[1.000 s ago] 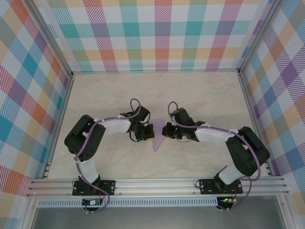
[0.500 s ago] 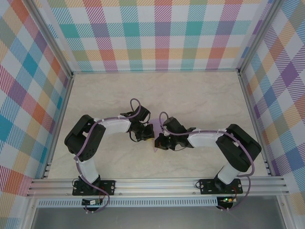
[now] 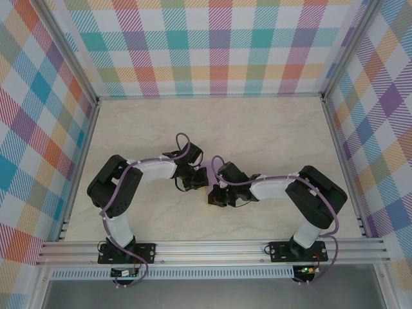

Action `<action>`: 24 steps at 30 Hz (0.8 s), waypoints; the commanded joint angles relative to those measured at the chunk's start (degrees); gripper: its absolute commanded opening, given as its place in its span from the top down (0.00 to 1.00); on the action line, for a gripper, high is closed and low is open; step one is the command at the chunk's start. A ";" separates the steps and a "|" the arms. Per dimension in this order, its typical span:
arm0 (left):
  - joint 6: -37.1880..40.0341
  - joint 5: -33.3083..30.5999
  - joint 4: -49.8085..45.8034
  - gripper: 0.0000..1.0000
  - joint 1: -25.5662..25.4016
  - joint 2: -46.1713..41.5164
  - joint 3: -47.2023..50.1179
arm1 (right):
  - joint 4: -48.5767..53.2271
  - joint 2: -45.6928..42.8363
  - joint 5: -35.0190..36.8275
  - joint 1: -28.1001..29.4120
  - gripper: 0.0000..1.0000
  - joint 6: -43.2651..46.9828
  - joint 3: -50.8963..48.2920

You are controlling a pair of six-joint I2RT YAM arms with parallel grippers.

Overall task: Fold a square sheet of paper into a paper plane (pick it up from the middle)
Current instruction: Third fold the triangle at the center of the table.

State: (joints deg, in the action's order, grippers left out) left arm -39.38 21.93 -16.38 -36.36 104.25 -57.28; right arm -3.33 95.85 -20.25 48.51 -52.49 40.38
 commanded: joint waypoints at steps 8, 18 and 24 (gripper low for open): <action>0.09 -9.63 -6.32 1.00 -0.30 5.70 2.87 | 4.86 -2.71 2.34 0.37 0.99 3.26 2.49; 1.05 -8.50 -5.38 1.00 -0.34 5.01 2.70 | 8.13 -3.14 6.19 -6.50 0.99 6.96 6.24; 3.44 -6.83 -3.34 1.00 -0.25 3.70 2.31 | 7.77 1.59 5.49 -9.87 0.99 7.91 9.04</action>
State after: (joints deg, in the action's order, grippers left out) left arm -38.37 22.00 -16.29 -36.36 104.09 -57.32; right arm 3.14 95.26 -14.76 39.29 -46.46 47.88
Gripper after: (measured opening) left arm 0.038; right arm 0.046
